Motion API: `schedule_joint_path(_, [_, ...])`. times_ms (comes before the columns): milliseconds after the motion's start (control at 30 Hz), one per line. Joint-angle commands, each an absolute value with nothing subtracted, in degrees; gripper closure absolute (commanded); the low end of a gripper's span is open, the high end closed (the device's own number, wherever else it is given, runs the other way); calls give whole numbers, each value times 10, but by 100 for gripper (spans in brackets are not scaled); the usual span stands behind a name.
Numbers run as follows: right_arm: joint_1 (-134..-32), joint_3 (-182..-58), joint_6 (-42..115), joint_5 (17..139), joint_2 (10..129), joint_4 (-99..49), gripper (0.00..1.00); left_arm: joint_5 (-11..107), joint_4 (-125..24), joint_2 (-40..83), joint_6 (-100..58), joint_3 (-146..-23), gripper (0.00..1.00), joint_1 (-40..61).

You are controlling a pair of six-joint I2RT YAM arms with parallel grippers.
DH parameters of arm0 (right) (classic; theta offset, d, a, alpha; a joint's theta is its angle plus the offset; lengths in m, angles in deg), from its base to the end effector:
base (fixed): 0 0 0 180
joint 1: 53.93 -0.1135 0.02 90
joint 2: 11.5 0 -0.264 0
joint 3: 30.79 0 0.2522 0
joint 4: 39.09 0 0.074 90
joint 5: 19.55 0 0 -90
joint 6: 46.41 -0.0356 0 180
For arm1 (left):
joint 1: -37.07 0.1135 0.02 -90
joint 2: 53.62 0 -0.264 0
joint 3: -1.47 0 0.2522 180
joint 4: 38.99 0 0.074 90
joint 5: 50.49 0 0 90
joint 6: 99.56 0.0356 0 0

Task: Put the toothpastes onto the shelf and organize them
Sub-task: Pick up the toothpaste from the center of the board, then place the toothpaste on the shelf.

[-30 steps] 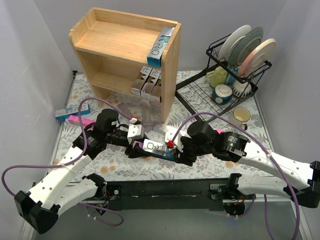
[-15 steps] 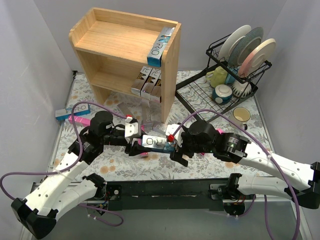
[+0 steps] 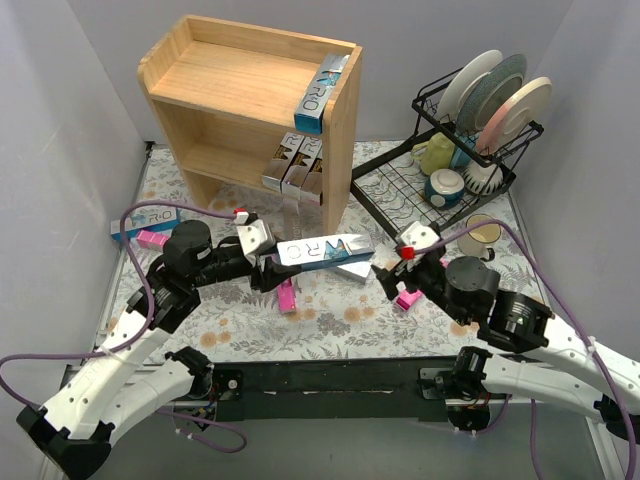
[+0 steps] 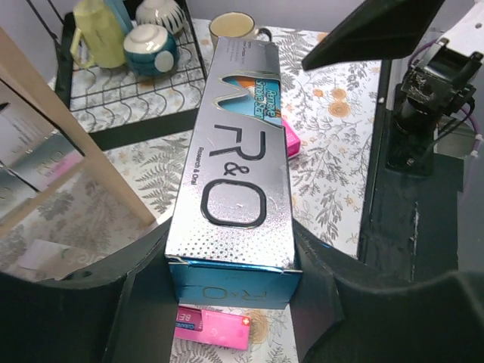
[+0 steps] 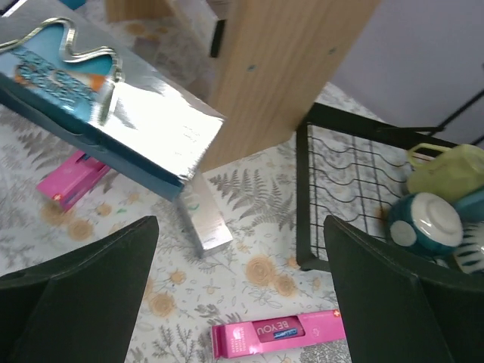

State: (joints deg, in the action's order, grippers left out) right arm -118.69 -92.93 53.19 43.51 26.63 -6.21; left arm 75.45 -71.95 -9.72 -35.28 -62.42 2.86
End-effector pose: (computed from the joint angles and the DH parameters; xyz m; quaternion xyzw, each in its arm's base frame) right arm 0.0774 0.1263 0.3628 -0.3258 0.6802 0.1360 0.6425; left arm 0.1263 -0.1112 0.3597 0.2467 0.7280 -0.5050 0.3926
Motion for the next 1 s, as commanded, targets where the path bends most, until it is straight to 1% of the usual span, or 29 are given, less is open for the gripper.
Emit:
schedule_joint_path(0, [-1186, -907, 531, 302, 216, -142, 2, 719, -701, -119, -342, -663, 99, 30])
schedule_joint_path(100, [-1186, -896, 531, 288, 190, -147, 1, 691, -695, -121, -363, -687, 99, 30])
schedule_joint_path(167, [-1186, -892, 530, 283, 182, -146, 1, 663, -677, -118, -395, -719, 94, 30])
schedule_joint_path(233, [-1186, -890, 529, 276, 182, -143, 1, 605, -686, -103, -445, -757, 92, 30])
schedule_joint_path(400, [-1186, -890, 523, 275, 200, -141, 1, 537, -702, -56, -509, -900, 93, 29])
schedule_joint_path(500, [-1186, -891, 523, 277, 213, -143, 2, 484, -719, -29, -523, -956, 93, 30])
schedule_joint_path(533, [-1186, -891, 522, 280, 217, -143, 2, 444, -732, -7, -529, -987, 93, 30])
schedule_joint_path(600, [-1186, -890, 520, 283, 220, -143, 2, 402, -746, 16, -533, -1018, 93, 30])
schedule_joint_path(667, [-1186, -890, 519, 285, 222, -143, 1, 328, -776, 60, -536, -1063, 92, 30])
schedule_joint_path(767, [-1186, -890, 514, 289, 221, -138, 1, 278, -821, 123, -540, -1120, 91, 30])
schedule_joint_path(967, [-1186, -883, 511, 291, 216, -135, 2, 196, -779, 187, -499, -1140, 89, 32])
